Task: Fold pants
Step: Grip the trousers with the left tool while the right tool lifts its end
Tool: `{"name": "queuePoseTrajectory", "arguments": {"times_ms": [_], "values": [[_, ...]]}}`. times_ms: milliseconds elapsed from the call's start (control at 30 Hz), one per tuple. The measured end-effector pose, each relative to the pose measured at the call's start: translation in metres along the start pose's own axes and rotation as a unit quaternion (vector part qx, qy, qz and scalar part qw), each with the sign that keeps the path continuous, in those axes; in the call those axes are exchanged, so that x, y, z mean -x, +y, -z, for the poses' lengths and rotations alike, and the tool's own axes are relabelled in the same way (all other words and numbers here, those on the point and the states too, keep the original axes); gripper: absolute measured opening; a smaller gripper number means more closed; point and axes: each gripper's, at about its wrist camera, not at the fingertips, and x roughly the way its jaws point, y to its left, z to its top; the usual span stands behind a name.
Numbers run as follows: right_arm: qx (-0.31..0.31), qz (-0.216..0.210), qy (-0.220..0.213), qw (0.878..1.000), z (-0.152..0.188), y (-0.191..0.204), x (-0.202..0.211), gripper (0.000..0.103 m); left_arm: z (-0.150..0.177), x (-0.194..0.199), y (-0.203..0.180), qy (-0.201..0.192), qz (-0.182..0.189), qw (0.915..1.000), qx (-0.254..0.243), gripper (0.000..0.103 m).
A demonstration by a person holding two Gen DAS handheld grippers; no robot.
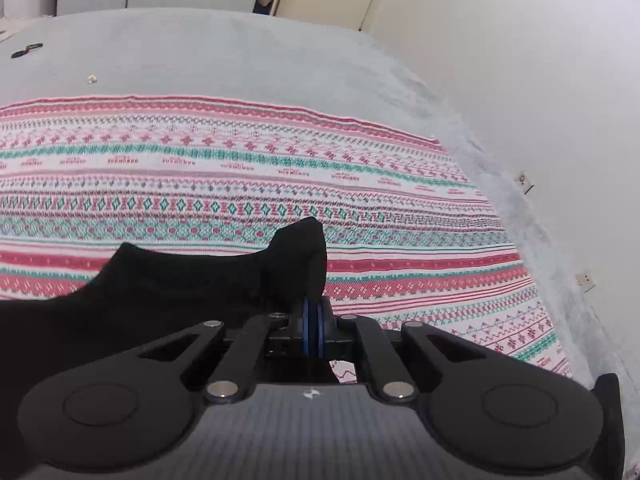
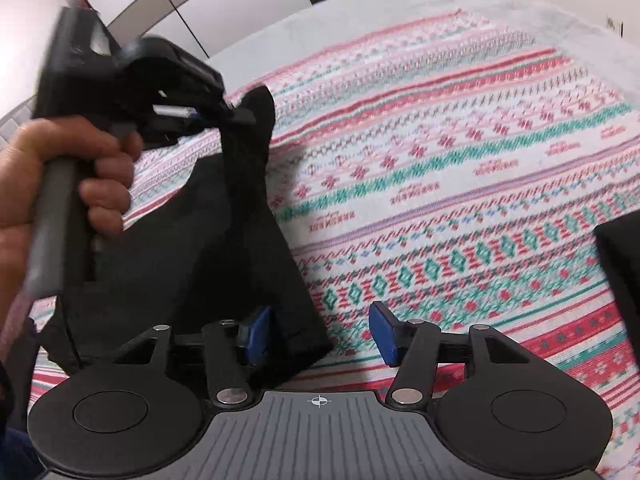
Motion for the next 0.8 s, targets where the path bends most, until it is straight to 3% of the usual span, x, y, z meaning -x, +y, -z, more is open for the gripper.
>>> {"name": "queuePoseTrajectory", "arguments": {"times_ms": [33,67,100,200,367,533,667,800], "values": [[-0.007,-0.002,0.002,1.000,0.001,0.000,-0.002,0.054,0.000,0.001,-0.001,-0.001,-0.002,1.0000,-0.002,0.033],[-0.014,-0.004,-0.002,1.000,0.002,0.000,-0.001,0.047,0.000,0.003,-0.001,-0.002,-0.004,1.0000,-0.005,0.033],[-0.025,-0.009,-0.010,1.000,0.002,0.000,0.000,0.025,0.001,0.005,0.000,-0.005,-0.007,0.9999,-0.008,0.033],[-0.044,-0.023,-0.036,0.998,0.003,0.005,0.011,0.014,-0.002,0.015,0.010,-0.008,-0.009,0.9999,-0.005,0.033],[0.033,-0.024,-0.106,0.994,0.012,0.050,0.029,0.011,-0.013,0.032,0.032,-0.015,-0.007,0.9999,0.001,0.033],[0.104,-0.026,-0.164,0.981,0.020,0.092,0.037,0.010,-0.018,0.056,0.059,-0.031,0.014,0.9994,0.001,0.033],[0.165,-0.044,-0.189,0.967,0.029,0.128,0.042,0.010,-0.017,0.075,0.098,-0.040,0.026,0.9987,0.016,0.033],[0.216,-0.072,-0.181,0.957,0.041,0.164,0.028,0.010,-0.012,0.085,0.139,-0.047,0.030,0.9974,0.046,0.033]]}}
